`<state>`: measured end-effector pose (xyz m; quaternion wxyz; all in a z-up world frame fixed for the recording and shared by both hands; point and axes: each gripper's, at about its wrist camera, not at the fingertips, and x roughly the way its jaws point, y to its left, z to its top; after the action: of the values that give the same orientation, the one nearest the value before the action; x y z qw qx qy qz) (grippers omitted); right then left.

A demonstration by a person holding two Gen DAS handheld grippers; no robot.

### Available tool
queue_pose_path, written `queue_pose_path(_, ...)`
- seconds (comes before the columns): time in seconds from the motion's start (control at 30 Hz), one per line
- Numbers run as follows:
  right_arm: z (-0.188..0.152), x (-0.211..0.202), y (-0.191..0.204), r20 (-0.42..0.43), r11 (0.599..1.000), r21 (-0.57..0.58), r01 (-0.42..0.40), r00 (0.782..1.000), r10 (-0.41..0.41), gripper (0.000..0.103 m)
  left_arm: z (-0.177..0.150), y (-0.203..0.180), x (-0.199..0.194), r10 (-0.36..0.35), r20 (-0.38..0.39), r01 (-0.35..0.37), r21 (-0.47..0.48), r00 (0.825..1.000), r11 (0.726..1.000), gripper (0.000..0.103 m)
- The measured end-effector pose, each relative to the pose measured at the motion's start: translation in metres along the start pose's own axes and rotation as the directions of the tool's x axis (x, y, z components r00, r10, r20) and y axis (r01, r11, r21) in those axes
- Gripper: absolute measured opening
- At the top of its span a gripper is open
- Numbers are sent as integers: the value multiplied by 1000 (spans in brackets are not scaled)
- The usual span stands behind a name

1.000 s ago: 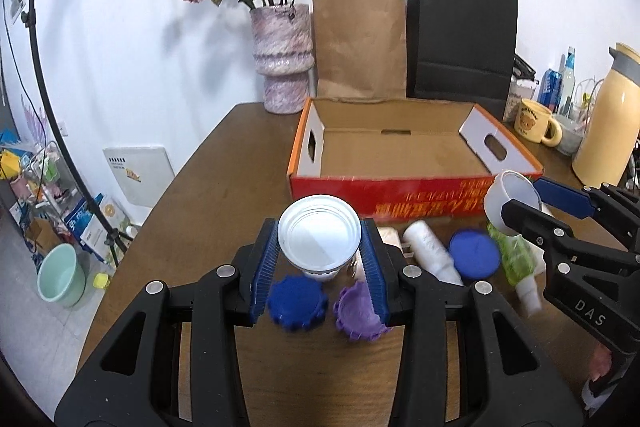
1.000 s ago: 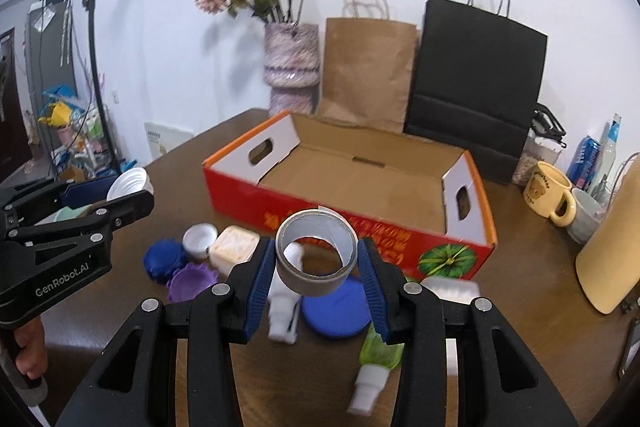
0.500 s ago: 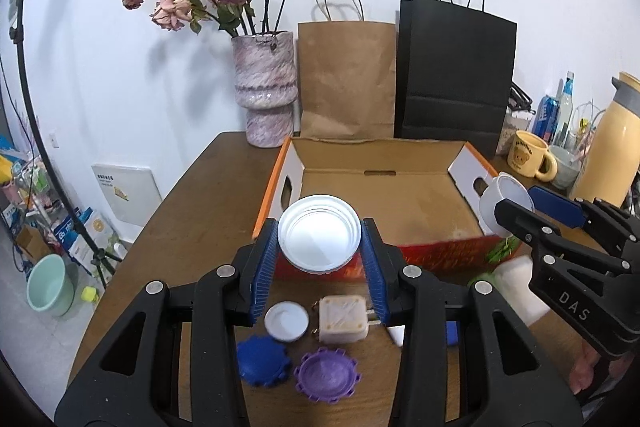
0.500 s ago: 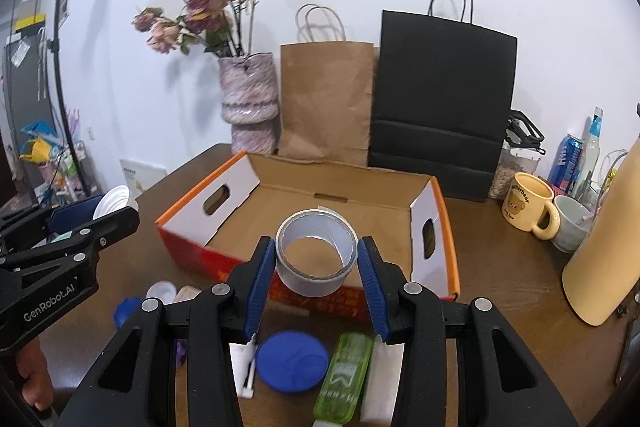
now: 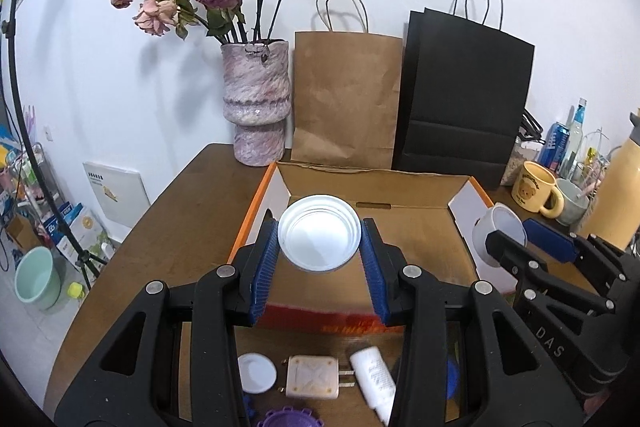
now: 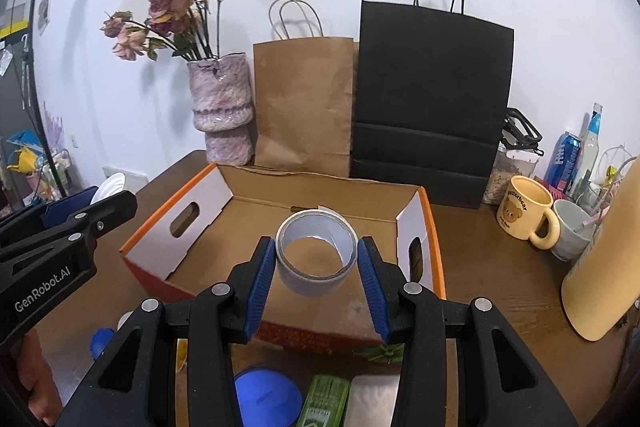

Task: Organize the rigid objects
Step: 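Carry the white lid and tape roll over the cardboard box with both tools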

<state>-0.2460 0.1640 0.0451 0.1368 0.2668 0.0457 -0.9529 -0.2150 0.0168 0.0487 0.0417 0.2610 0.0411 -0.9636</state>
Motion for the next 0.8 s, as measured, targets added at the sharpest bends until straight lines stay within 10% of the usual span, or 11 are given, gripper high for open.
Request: queue_pose_path(0.8, 10, 92, -12, -164, 998, -44, 52, 985, -59, 47, 14, -6, 103, 66, -123, -61, 39, 990, 997, 37)
